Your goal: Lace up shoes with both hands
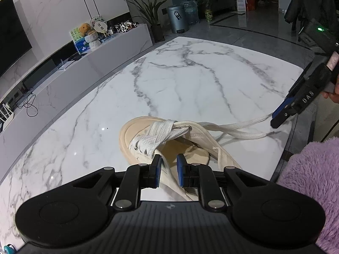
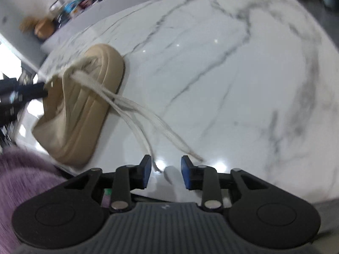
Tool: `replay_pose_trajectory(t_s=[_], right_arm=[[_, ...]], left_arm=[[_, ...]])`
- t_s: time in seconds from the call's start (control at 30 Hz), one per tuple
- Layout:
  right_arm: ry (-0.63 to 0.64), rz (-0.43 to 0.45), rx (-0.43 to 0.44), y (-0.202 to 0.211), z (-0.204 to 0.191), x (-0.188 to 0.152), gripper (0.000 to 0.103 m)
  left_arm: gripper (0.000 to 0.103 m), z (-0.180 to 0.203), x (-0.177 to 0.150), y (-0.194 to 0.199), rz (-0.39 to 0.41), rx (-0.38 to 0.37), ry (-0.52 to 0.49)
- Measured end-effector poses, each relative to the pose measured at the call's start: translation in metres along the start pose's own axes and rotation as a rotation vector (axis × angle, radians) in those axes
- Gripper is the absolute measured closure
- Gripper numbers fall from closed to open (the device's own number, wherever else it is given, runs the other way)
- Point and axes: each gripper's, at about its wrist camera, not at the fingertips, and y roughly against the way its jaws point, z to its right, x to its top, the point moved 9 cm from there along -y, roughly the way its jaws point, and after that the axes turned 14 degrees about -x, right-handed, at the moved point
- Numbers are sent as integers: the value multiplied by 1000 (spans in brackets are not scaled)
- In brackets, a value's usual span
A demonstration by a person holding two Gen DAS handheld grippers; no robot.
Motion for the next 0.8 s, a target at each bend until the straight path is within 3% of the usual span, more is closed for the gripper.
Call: replay_pose_trajectory(t_s=[0.27, 0.47, 0.8], right_arm=[[-292, -93, 49, -12, 8, 6, 70], [-379, -71, -53, -18, 17, 30, 69], [-389, 1, -218, -42, -7, 84, 71]], left_arm=[[89, 1, 0, 2, 18, 0, 2], [89, 0, 1, 0, 27, -9, 7], [89, -4, -3, 1, 43, -23, 17]])
